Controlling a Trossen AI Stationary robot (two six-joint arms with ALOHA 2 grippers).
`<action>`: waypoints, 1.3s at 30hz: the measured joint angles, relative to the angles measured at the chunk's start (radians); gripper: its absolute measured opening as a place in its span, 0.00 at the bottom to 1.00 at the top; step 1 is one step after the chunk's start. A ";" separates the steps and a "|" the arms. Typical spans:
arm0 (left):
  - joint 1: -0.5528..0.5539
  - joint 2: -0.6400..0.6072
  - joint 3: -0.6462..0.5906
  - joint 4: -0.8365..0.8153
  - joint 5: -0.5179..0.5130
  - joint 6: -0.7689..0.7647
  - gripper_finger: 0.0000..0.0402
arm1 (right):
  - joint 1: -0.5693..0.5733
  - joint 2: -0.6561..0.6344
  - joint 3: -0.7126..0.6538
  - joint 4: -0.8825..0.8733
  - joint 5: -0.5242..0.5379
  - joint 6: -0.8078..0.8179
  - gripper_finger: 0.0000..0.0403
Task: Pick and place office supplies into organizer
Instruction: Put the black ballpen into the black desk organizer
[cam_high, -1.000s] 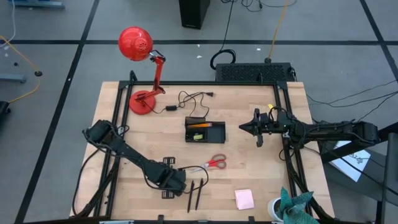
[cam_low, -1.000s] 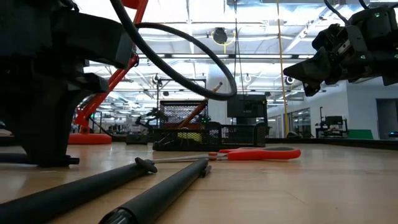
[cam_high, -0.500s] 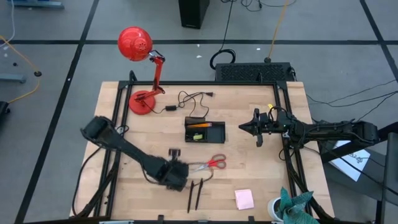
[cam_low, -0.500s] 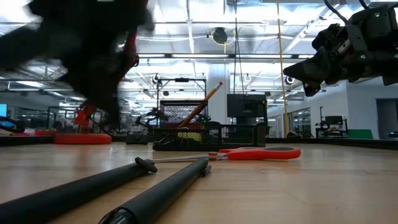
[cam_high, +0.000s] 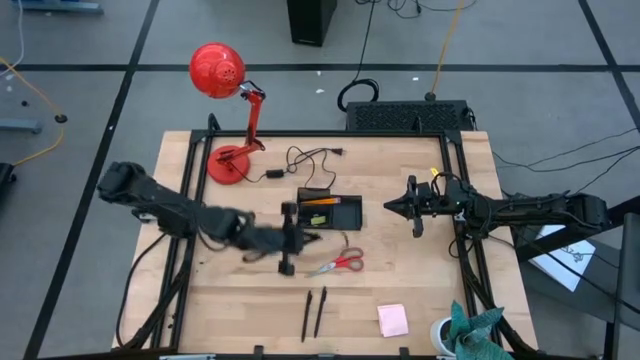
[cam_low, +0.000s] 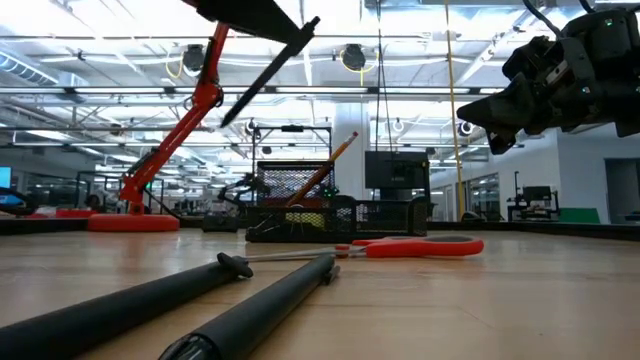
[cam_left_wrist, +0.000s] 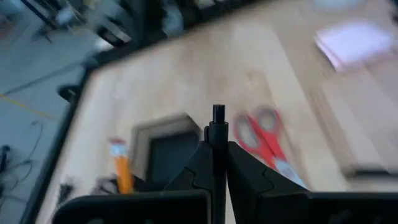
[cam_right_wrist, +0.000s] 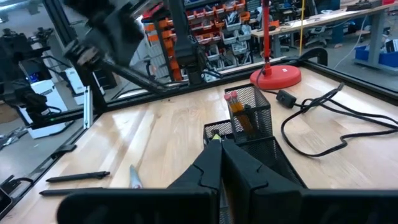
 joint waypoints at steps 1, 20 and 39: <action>0.026 -0.025 -0.034 0.052 0.031 0.012 0.05 | 0.000 0.000 0.000 0.000 0.000 0.000 0.01; 0.435 -0.100 -0.312 0.703 0.564 0.164 0.04 | 0.000 0.000 0.000 0.004 0.004 -0.005 0.01; 0.579 0.159 -0.311 0.823 0.682 0.106 0.05 | 0.000 0.000 0.000 0.003 0.005 -0.021 0.01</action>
